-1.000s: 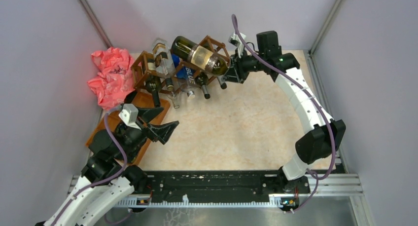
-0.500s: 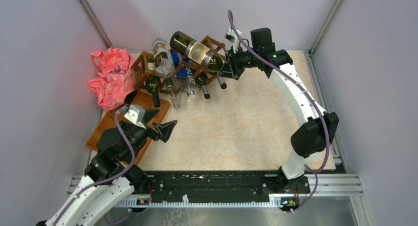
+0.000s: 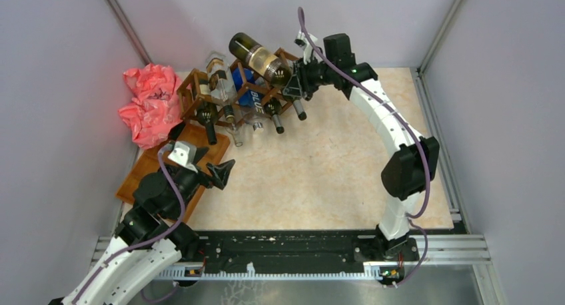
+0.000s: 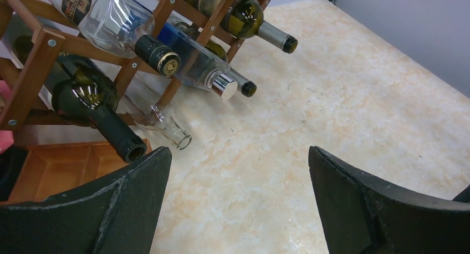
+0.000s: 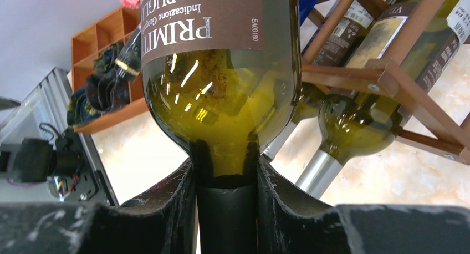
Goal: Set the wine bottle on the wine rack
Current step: Place the wine bottle in the wine rack.
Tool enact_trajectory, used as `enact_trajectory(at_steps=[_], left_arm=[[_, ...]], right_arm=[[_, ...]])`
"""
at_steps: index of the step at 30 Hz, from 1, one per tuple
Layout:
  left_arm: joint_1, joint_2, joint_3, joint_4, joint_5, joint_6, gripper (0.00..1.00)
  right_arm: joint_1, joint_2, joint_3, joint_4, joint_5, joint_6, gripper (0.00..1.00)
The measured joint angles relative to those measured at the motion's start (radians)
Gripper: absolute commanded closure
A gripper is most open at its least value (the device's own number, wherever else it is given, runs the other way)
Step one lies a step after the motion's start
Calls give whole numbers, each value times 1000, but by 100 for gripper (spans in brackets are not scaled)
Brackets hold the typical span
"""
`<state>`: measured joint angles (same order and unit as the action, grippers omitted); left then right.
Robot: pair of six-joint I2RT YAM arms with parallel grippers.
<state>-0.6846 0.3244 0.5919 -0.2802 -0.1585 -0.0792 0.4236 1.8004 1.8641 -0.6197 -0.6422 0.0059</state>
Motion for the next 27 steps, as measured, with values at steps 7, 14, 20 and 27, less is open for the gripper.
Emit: enact_trajectory(at_steps=[7, 14, 20, 27], left_arm=[[0, -7, 0, -12, -27, 2, 1], [0, -32, -3, -23, -36, -4, 1], [0, -36, -3, -35, -43, -6, 1], [0, -36, -4, -41, -44, -6, 1]], right_arm=[[32, 79, 31, 68, 125, 137, 100], [108, 124, 31, 89, 414, 309, 100], [158, 144, 31, 109, 550, 428, 93], [175, 173, 28, 136, 573, 497, 64]])
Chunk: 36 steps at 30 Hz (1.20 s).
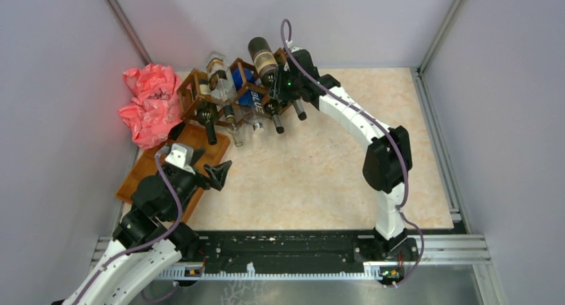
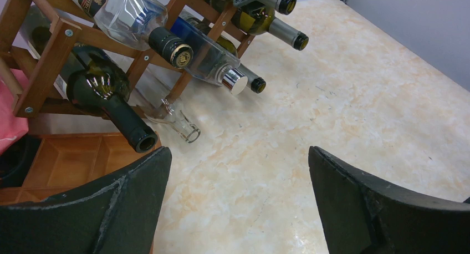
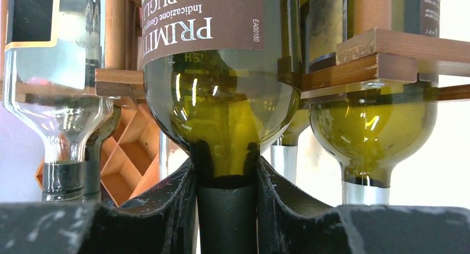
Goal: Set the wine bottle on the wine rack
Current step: Place the wine bottle in the wine rack.
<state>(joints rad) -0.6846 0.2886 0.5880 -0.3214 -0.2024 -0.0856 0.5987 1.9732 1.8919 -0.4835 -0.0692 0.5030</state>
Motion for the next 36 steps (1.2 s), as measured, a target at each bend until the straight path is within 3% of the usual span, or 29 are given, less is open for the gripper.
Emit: enact_trajectory(at_steps=[11, 16, 23, 28, 31, 36], left_arm=[[0, -1, 0, -1, 0, 0, 1], [0, -1, 0, -1, 0, 0, 1], [0, -1, 0, -1, 0, -4, 1], [0, -2, 0, -1, 4, -4, 1], [0, -2, 0, 0, 6, -4, 1], [0, 11, 0, 39, 13, -12, 1]], right_arm=[[3, -8, -53, 121, -13, 3, 38], [3, -25, -68, 122, -14, -31, 14], [3, -186, -174, 127, -39, -169, 5], [-20, -405, -332, 147, -194, -352, 1], [-93, -538, -424, 155, -372, -453, 1], [-415, -737, -592, 195, -631, -489, 1]])
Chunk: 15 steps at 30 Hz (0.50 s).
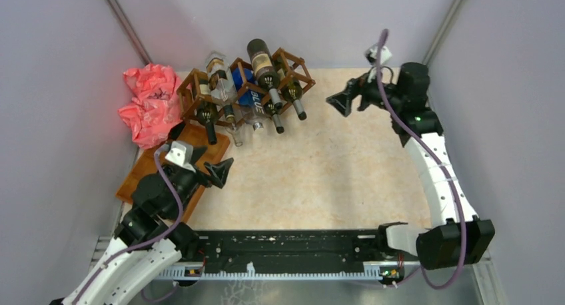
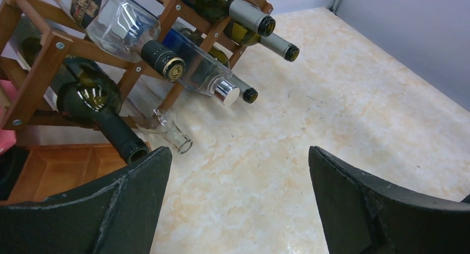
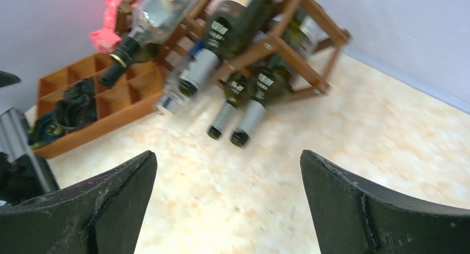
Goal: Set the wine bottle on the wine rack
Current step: Place the wine bottle in the wine rack.
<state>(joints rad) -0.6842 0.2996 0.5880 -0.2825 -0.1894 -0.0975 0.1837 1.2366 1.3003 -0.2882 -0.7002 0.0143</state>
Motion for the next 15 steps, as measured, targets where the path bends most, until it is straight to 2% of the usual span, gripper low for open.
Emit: enact_trajectory(at_steps=[5, 9, 15], left_arm=[[0, 102, 26, 42, 26, -25, 2], [1, 247, 146, 50, 50, -32, 2], [10, 447, 422, 42, 64, -26, 1]], right_arm=[[-210, -142, -126, -19, -97, -23, 1], [-336, -225, -157, -48, -130, -21, 2], [-370, -240, -103, -102, -32, 35, 2]])
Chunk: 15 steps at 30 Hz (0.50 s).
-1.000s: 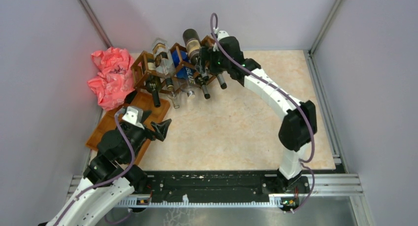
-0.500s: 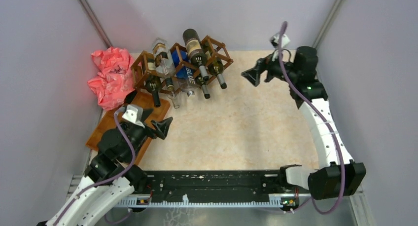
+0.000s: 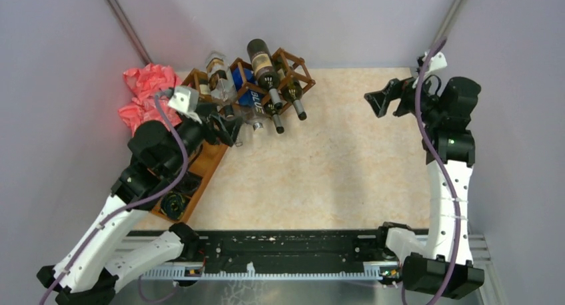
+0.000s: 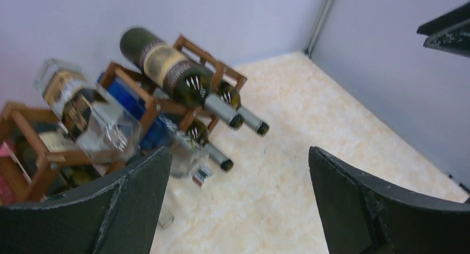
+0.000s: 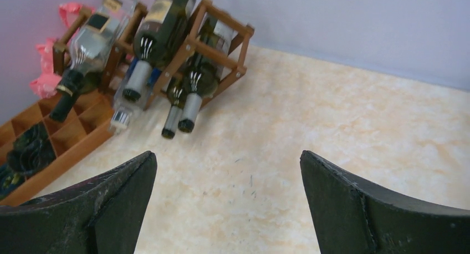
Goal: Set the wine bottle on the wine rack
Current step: Place the wine bottle in the wine rack, then reset both arms
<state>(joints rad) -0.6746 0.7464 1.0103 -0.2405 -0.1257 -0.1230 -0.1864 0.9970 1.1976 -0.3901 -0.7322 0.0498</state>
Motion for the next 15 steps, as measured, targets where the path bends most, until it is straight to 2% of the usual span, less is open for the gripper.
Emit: enact_trajectory(at_steps=[8, 15], left_arm=[[16, 201, 394, -67, 12, 18, 1], [16, 202, 477, -97, 69, 11, 1]], right_arm=[[0, 40, 381, -83, 81, 12, 1], [0, 66, 612, -138, 97, 51, 1]])
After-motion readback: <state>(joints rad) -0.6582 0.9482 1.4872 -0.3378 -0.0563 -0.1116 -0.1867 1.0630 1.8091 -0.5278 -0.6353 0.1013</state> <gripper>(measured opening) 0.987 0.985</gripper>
